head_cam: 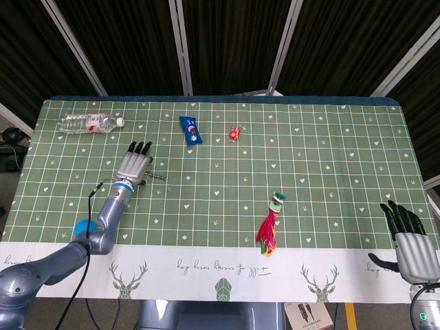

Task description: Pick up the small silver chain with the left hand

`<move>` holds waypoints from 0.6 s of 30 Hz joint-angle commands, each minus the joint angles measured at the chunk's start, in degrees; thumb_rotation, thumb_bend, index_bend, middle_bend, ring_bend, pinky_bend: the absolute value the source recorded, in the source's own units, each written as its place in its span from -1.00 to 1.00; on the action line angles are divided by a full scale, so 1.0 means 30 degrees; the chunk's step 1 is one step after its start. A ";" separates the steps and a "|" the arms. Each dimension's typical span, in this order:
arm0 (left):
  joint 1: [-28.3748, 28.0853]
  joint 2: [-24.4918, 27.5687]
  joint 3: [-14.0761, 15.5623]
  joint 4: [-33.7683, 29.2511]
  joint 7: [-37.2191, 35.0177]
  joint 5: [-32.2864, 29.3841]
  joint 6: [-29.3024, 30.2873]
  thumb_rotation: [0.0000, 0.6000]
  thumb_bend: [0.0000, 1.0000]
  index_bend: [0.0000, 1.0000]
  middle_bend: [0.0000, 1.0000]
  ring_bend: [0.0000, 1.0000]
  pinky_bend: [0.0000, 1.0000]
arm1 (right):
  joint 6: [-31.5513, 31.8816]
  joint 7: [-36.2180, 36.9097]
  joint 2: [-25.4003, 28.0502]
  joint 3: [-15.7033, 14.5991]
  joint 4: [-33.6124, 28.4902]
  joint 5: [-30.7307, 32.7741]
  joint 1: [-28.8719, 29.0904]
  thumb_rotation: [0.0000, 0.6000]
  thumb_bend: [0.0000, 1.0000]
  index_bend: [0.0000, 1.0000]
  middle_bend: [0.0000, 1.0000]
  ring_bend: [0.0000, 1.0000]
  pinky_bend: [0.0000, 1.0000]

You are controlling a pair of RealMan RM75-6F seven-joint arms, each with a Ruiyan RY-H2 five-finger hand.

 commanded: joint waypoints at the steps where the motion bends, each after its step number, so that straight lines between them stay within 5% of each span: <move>1: -0.0045 -0.0122 0.0033 0.0322 -0.0149 0.0013 -0.0088 1.00 -0.37 -0.01 -1.00 -1.00 -1.00 | -0.0011 0.0031 0.0006 -0.0001 -0.0021 0.0006 -0.0003 1.00 -0.88 -1.00 -1.00 -1.00 -0.82; 18: -0.0174 -0.0571 0.0277 0.1400 -0.0323 0.0058 -0.0592 1.00 -0.23 0.08 -1.00 -1.00 -1.00 | -0.0129 0.0114 0.0073 0.0025 -0.0118 0.0138 -0.0005 1.00 -0.88 -1.00 -1.00 -1.00 -0.82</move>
